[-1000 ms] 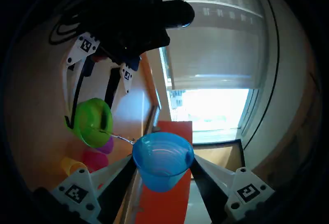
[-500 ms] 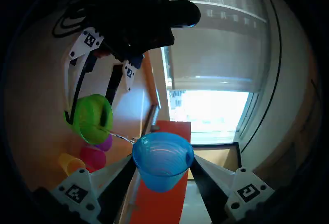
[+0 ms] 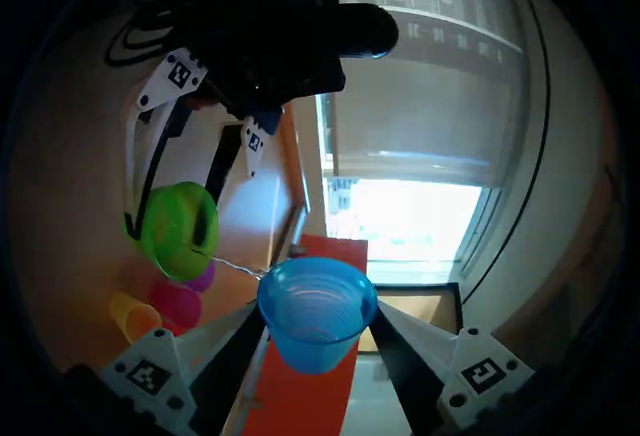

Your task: Pour water

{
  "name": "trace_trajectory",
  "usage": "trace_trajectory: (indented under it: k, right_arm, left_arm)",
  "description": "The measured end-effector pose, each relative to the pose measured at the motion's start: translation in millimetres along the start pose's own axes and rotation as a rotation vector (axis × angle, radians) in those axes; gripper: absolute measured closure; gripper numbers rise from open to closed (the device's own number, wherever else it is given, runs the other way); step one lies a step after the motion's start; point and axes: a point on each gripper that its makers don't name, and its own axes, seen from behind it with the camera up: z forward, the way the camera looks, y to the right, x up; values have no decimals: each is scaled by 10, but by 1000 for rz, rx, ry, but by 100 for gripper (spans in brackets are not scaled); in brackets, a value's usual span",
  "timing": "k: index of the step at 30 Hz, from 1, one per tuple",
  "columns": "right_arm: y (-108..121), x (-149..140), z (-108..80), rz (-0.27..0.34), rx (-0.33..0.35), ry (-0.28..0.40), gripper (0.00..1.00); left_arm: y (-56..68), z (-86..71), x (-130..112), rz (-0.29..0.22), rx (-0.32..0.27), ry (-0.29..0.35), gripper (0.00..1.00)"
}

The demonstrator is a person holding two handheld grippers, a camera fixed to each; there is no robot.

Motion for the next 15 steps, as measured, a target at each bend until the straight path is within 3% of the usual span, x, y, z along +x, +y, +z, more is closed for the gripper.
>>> trace_trajectory:
  k: [15]
  right_arm:
    - [26, 28, 28, -46, -15, 4, 10]
  left_arm:
    - [-14, 1, -2, 0, 1, -1, 15]
